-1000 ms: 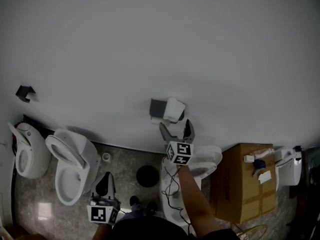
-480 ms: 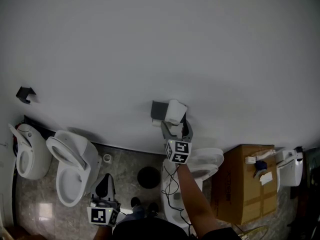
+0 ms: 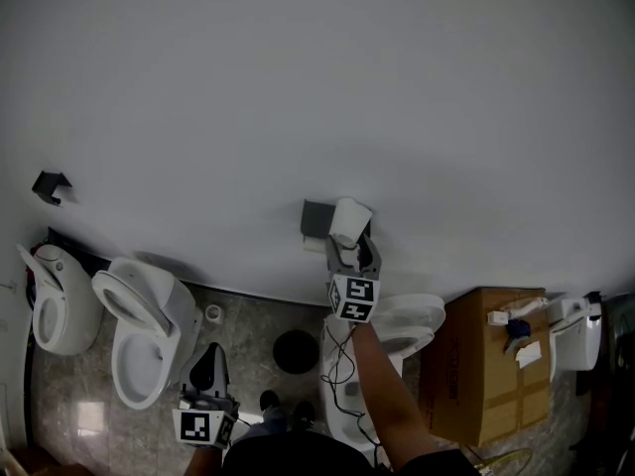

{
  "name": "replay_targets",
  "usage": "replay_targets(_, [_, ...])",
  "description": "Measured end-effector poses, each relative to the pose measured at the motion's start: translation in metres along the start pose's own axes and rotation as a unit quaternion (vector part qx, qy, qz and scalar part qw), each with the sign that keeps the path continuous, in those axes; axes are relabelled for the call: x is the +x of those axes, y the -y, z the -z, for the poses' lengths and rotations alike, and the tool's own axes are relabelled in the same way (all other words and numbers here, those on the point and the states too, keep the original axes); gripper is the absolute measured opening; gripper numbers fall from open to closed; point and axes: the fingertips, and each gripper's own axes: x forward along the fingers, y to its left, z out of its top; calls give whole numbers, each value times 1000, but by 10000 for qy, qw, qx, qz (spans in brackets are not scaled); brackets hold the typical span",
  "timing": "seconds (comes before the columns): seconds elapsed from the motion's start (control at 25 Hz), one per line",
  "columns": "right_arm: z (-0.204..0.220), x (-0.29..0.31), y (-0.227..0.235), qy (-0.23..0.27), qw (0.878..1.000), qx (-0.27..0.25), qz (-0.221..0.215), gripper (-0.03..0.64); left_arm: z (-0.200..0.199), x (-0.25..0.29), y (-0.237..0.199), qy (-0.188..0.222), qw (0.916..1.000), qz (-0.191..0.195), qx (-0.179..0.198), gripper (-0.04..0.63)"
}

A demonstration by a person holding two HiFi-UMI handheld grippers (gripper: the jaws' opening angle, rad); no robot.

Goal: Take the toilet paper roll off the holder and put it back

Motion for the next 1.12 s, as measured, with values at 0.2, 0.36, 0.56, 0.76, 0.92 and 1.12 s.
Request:
replay_targets(0.2, [-1, -1, 1, 7, 9999, -119, 53, 241, 1, -1, 2, -10, 10000, -9, -12, 3])
replay_targets(0.36, [0, 0, 2, 1, 9999, -156, 53, 224, 1, -1, 2, 2, 10000, -16, -2, 3])
replay_targets(0.56, [1, 0, 2, 1, 9998, -185, 40, 218, 2, -2, 2, 30, 10000, -38, 16, 3])
replay_targets(0.76, [-3, -3, 1, 62, 9998, -186, 48, 215, 2, -3, 0, 0, 10000, -44, -1, 3])
replay_targets(0.92, [-5, -4, 3, 96, 9997, -199, 72, 215, 1, 0, 1, 11, 10000, -30, -16, 3])
replay_targets(1.12, [-13, -7, 5, 201, 9995, -193, 114, 215, 2, 0, 3, 36, 10000, -8, -6, 3])
